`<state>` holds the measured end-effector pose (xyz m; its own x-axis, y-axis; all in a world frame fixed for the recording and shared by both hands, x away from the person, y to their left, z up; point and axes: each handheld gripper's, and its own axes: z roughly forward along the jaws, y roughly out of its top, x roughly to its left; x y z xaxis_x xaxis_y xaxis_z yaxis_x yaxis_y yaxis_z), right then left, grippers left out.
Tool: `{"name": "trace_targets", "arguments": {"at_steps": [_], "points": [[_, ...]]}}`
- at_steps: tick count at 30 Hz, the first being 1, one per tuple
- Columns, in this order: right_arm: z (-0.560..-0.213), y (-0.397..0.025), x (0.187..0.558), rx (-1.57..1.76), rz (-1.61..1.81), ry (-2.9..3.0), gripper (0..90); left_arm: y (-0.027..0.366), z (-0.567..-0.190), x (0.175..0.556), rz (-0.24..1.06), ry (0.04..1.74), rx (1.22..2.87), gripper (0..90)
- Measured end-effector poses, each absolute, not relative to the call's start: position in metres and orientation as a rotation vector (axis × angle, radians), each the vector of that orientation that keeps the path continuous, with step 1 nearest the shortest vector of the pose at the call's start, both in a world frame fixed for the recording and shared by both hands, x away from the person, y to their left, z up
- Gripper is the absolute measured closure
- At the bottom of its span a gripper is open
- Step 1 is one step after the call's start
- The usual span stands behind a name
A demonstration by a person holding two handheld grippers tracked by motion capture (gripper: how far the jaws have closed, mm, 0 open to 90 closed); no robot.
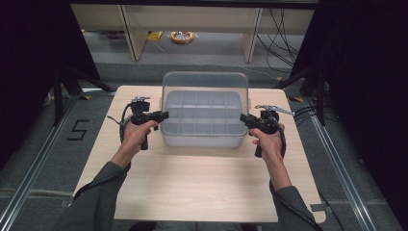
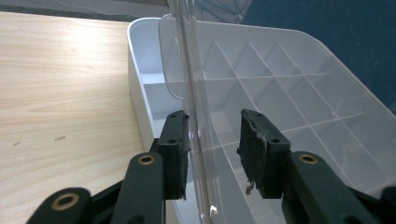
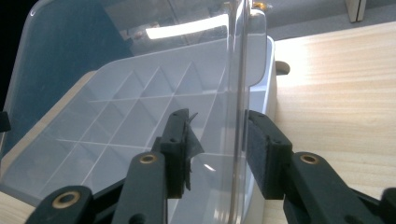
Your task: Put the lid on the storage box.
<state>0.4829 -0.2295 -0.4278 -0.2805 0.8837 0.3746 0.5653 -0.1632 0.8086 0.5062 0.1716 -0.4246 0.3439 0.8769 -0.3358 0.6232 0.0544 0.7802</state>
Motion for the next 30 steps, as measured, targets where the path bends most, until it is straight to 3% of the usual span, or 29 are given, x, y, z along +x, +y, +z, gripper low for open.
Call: {"name": "trace_targets", "arguments": {"at_steps": [30], "points": [[-0.448, -0.225, 0.497, 1.724, 1.384, 1.775, 56.9, 0.173, -0.441, 0.516, 0.263, 1.417, 1.636, 58.3]]}}
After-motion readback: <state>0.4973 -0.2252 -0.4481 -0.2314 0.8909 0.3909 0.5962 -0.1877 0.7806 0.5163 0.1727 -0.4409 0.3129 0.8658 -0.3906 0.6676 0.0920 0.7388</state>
